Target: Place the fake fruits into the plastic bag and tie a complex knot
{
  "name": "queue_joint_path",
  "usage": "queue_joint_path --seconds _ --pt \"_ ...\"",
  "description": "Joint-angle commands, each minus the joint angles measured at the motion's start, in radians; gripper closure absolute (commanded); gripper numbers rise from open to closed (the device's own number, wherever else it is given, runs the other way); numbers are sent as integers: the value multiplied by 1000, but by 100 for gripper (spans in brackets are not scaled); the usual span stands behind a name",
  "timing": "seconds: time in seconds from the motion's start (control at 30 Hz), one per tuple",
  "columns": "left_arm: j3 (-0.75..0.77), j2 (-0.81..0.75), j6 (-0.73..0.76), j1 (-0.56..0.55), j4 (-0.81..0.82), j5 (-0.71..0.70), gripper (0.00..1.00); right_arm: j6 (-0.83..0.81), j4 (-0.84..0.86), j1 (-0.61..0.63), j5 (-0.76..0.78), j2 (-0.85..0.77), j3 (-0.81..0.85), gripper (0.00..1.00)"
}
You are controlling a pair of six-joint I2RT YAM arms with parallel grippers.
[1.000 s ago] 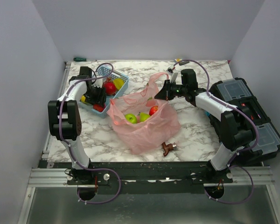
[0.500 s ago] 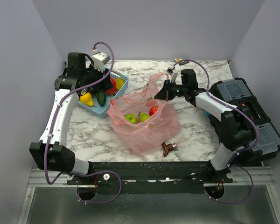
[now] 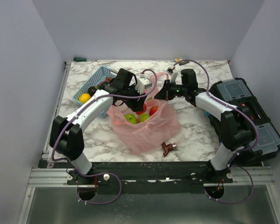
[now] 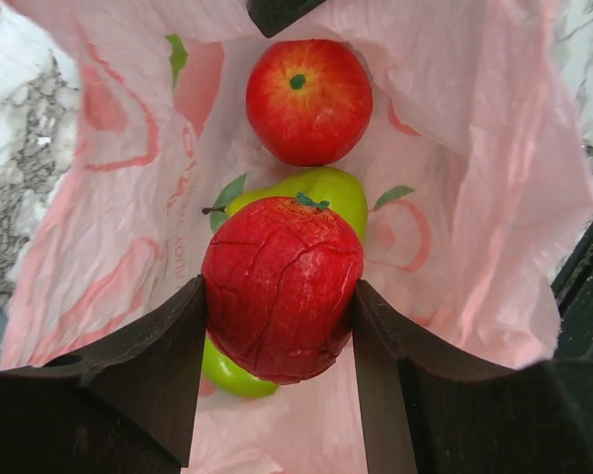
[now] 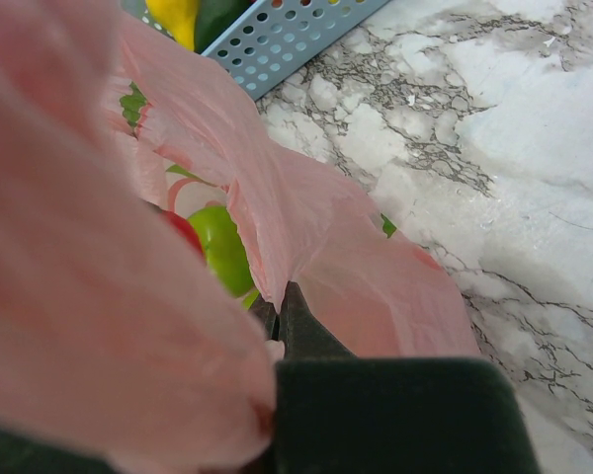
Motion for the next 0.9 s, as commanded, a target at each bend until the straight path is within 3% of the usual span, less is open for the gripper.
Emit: queue_joint_path --seconds 0.0,0.2,0.43,0.67,0.8,0.87 --pt "-19 81 5 -46 49 -90 52 -6 1 -4 -27 -16 13 99" --pt "-69 117 25 -46 21 -47 20 -18 -8 -4 -24 -22 6 99" --pt "-27 3 -10 -34 -14 48 2 -31 -7 -4 -16 -25 -14 99" --pt "-37 -212 10 62 -41 144 1 -25 -2 -4 -19 -19 -4 99" --pt "-218 -393 142 194 -15 223 1 -16 8 -4 -21 -22 -4 99" --pt "-341 -494 282 269 5 273 2 -9 18 -4 -25 -21 -5 99"
